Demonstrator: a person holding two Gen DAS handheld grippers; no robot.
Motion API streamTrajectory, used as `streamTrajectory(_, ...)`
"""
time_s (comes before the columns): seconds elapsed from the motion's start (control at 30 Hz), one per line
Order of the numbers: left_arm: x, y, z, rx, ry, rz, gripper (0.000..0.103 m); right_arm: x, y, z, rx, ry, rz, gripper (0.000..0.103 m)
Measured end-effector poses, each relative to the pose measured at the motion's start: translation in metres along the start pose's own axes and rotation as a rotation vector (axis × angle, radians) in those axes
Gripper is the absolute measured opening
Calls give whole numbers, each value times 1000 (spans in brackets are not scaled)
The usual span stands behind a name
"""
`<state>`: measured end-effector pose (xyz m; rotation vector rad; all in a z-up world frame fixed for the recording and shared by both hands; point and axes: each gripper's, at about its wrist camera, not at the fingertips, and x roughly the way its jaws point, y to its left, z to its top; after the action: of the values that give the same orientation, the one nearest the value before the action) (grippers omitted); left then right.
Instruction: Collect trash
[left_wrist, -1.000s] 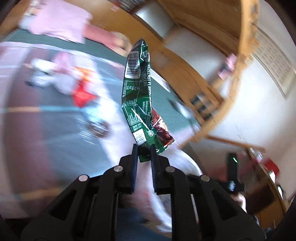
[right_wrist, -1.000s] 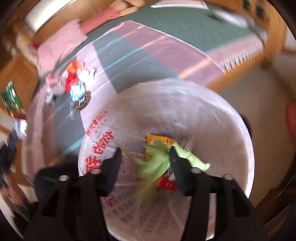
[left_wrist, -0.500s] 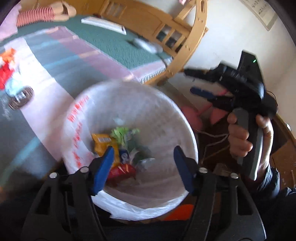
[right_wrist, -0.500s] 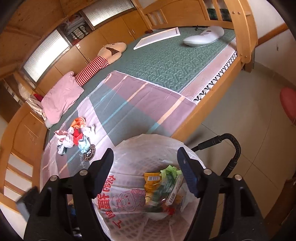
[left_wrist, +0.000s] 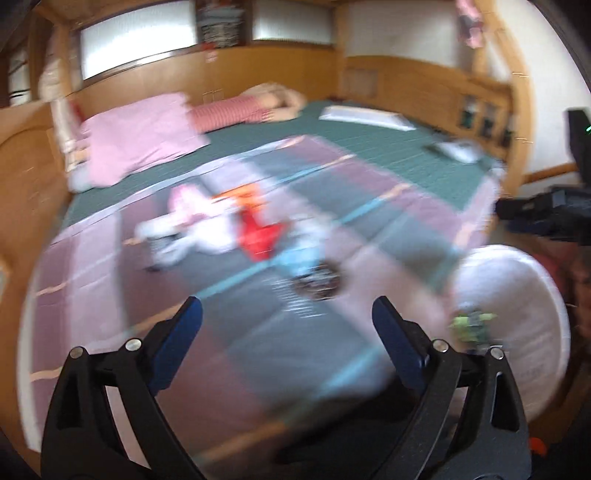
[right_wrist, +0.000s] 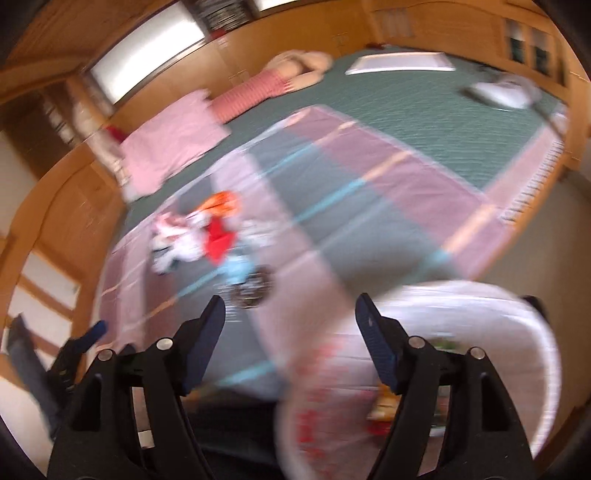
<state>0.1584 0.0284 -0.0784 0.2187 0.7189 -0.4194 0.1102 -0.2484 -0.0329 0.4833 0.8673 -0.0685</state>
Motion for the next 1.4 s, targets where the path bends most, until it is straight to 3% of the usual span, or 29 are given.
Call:
streamTrajectory(0.1, 11, 73, -10, -208, 42, 142, 93, 37, 58, 10, -61, 34, 65, 77)
streamTrajectory(0.2, 10, 132, -26, -410, 117, 255, 93, 74, 105, 24, -71, -20, 70, 77)
streamTrajectory(0.3, -5, 169, -42, -492, 138, 341, 96, 110, 141, 33, 30, -87, 135, 78)
streamTrajectory(0.37, -12, 185, -52, -547, 150, 385, 97, 142, 164, 41, 45, -114, 124, 78)
streamTrajectory(0.5, -11, 214, -73, -692, 212, 353, 97, 210, 202, 55, 18, -219, -23, 78)
streamTrajectory(0.6, -9, 226, -84, -757, 240, 343, 97, 264, 227, 64, -113, -142, -95, 78)
streamTrajectory(0.67, -13, 232, -88, -784, 231, 332, 97, 283, 234, 66, -169, -124, -123, 63)
streamTrajectory(0.73, -16, 236, -90, -805, 223, 339, 97, 293, 236, 63, -213, -84, -135, 23)
streamTrajectory(0.83, -20, 242, -92, -853, 205, 335, 97, 286, 240, 57, -235, -50, -78, 13)
streamTrajectory(0.97, -27, 252, -99, -942, 168, 346, 97, 242, 246, 38, -243, -53, 80, 12)
streamTrajectory(1.03, -31, 256, -104, -986, 159, 360, 97, 225, 254, 25, -277, -29, 216, 12)
streamTrajectory(1.1, -34, 261, -110, -1029, 148, 367, 97, 220, 267, 5, -350, 42, 332, 12)
streamTrajectory(1.27, -37, 270, -122, -1105, 147, 380, 97, 238, 311, -54, -552, 289, 400, 16)
streamTrajectory(1.33, -38, 274, -128, -1138, 152, 377, 97, 240, 322, -68, -596, 368, 436, 35)
streamTrajectory(1.37, -38, 276, -131, -1152, 154, 376, 97, 234, 324, -68, -604, 359, 456, 43)
streamTrajectory(1.4, -38, 278, -133, -1167, 155, 374, 97, 226, 324, -64, -591, 319, 482, 58)
